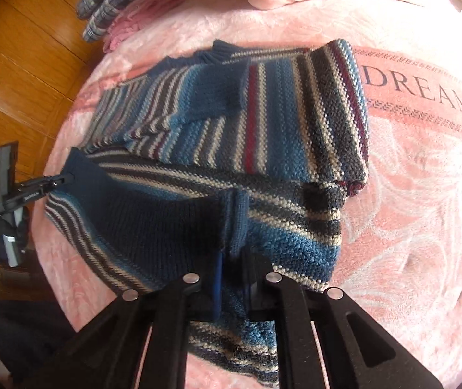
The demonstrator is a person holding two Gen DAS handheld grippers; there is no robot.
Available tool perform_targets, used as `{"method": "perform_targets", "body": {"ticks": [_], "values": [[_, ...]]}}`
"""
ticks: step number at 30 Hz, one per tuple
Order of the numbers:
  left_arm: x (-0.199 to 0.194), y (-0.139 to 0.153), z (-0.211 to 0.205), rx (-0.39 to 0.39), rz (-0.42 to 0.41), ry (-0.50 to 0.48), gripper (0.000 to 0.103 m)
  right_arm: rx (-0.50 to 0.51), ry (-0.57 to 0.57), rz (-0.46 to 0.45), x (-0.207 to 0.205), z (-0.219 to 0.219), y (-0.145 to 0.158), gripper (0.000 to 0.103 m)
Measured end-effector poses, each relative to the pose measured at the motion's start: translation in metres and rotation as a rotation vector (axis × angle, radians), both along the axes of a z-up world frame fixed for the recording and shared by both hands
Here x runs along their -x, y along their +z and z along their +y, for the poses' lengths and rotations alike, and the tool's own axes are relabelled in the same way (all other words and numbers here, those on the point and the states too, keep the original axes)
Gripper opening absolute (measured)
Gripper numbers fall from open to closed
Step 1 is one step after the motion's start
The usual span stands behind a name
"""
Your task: Fold small clothes
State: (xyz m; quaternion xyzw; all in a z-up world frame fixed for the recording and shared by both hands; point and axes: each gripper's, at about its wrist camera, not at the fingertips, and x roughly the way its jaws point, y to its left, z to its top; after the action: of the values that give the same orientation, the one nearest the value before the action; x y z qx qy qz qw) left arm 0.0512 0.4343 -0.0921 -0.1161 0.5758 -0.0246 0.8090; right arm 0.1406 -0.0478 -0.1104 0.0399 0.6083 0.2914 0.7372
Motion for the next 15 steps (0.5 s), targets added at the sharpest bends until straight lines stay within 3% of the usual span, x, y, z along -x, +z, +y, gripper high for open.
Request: {"method": "perform_targets", "body": {"ticks": [7,11,15], "values": [[0.018,0.056,0.003,0.072,-0.189,0.045,0.007,-0.142,-0.063,-0.087,0.001,-0.024,0.057,0.009],[0.002,0.086,0.015,0.08,-0.283,0.109,0.007,-0.154,-0.093,-0.145,-0.022,-0.015,0.082,0.009],[-0.03,0.096,0.026,0.052,-0.327,0.136,0.007,-0.163,-0.129,-0.162,-0.063,-0.007,0.093,0.009]]}}
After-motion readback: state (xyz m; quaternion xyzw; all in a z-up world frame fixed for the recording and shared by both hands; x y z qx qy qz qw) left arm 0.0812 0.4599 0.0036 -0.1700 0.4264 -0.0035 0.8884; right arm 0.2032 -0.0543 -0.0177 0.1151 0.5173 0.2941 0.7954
